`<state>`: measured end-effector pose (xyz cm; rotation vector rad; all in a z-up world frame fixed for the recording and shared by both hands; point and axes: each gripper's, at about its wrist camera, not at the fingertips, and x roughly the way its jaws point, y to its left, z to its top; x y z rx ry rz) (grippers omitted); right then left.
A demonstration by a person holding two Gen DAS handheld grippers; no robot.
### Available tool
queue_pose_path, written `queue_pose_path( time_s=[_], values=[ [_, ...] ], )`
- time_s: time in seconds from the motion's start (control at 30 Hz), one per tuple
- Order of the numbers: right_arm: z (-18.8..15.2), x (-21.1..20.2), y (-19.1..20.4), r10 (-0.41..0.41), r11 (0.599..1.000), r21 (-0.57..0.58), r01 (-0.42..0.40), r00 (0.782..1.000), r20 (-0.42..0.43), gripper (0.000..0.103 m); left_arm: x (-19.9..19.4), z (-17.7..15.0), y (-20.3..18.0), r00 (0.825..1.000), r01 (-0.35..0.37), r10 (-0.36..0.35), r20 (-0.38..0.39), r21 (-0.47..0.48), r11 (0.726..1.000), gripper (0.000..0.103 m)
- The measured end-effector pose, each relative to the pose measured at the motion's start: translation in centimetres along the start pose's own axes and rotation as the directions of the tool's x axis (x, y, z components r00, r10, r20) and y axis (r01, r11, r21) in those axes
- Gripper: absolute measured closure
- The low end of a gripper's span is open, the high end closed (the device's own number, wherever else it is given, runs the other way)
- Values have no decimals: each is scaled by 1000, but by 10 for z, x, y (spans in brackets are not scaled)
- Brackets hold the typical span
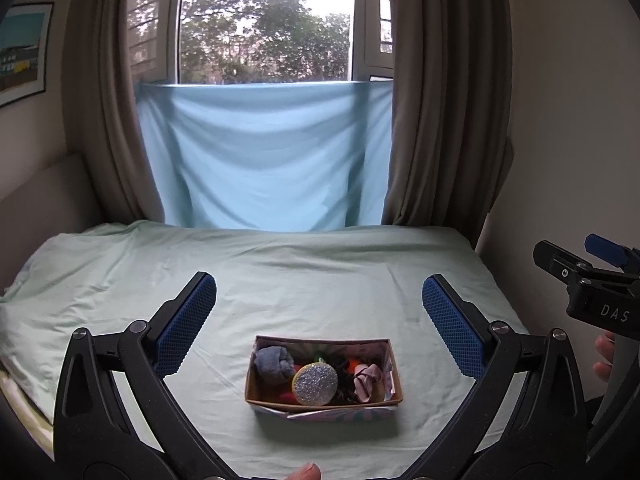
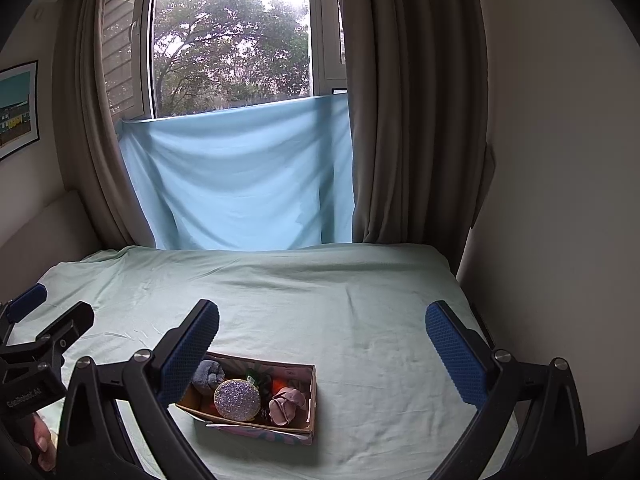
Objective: Organize soft objects
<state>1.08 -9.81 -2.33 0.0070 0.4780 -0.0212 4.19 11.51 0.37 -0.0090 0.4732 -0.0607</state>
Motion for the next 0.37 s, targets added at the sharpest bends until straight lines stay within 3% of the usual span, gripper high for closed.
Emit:
queue_pose_path(
  time_s=[0.37],
  values=[
    [6, 11, 6, -7, 1000, 0, 7, 1000, -26, 0, 10, 3, 0, 1000, -30, 30, -2, -1, 1000, 0]
  ],
)
